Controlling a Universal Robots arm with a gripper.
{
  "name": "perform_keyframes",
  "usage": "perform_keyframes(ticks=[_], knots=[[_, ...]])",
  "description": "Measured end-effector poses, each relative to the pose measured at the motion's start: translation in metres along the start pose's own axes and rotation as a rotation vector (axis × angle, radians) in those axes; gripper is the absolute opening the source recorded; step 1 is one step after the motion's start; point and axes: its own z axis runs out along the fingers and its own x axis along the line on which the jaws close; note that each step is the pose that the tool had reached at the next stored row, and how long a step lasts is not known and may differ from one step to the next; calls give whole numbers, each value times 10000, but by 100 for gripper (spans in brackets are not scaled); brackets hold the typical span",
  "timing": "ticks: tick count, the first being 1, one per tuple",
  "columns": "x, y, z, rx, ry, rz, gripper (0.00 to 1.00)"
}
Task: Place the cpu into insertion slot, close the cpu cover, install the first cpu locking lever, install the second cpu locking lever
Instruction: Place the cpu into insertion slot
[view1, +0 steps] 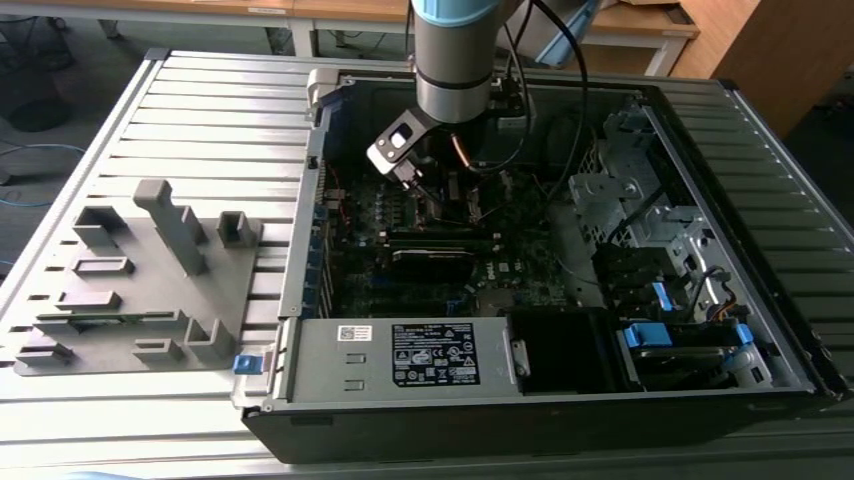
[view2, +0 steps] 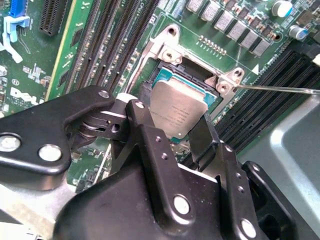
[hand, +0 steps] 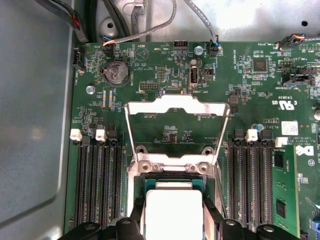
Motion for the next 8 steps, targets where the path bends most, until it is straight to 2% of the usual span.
perform_keyframes(ticks=[8], knots=[[0, 2, 0, -1, -10, 70, 54]])
